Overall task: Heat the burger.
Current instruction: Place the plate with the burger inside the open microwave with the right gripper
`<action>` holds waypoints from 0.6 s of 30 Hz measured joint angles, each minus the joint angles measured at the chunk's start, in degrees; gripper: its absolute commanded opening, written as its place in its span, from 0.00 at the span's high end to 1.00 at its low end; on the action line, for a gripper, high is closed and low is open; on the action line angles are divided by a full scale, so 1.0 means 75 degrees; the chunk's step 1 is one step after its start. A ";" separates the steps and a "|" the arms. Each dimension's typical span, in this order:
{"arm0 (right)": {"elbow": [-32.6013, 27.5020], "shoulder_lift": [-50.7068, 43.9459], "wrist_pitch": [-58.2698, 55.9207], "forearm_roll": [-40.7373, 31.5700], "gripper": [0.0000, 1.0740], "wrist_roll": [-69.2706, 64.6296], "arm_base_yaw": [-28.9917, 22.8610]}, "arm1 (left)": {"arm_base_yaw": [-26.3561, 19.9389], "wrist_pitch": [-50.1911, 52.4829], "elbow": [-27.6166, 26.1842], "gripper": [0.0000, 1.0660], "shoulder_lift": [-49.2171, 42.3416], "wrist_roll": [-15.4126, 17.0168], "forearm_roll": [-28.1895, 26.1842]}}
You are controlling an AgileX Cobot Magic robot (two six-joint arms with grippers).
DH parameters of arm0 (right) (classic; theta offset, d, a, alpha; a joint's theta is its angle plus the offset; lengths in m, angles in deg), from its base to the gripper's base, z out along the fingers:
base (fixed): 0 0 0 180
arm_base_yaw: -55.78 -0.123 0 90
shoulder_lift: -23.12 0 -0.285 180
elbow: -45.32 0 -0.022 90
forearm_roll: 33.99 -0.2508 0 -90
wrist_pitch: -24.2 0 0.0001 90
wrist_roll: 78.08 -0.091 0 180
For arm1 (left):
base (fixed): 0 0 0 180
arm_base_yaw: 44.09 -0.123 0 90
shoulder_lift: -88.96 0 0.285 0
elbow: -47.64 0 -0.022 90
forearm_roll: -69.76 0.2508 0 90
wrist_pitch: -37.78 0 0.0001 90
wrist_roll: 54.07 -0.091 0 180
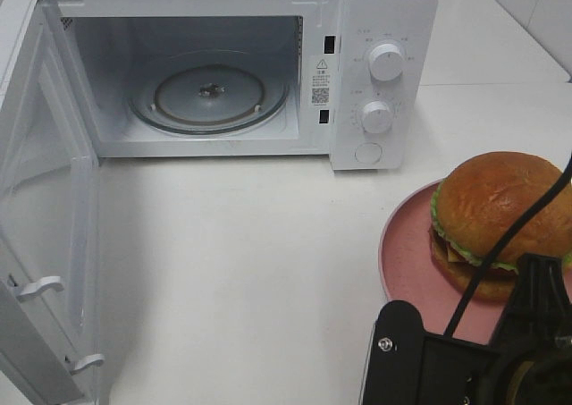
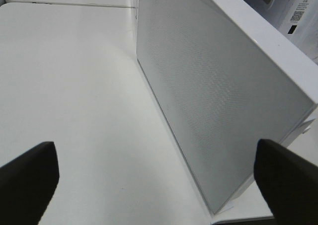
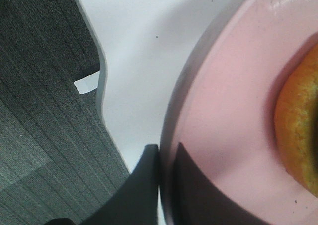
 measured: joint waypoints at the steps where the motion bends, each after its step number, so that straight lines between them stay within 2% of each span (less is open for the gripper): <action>1: 0.0000 0.0000 0.0000 0.0000 1.00 0.0160 0.0000 | 0.0000 0.0000 0.0000 0.06 0.0000 0.0000 0.0000; 9: 0.0000 0.0000 0.0474 -0.0046 1.00 0.1551 0.0000 | 0.0000 0.0000 0.0000 0.06 0.0000 0.0000 0.0000; 11: 0.0000 0.0000 0.0917 -0.0046 1.00 0.2376 0.0000 | 0.0000 0.0000 0.0000 0.06 0.0000 0.0000 0.0000; 18: 0.0000 0.0000 0.1528 0.0138 1.00 0.3270 -0.0008 | 0.0000 0.0000 0.0000 0.06 0.0000 0.0000 0.0000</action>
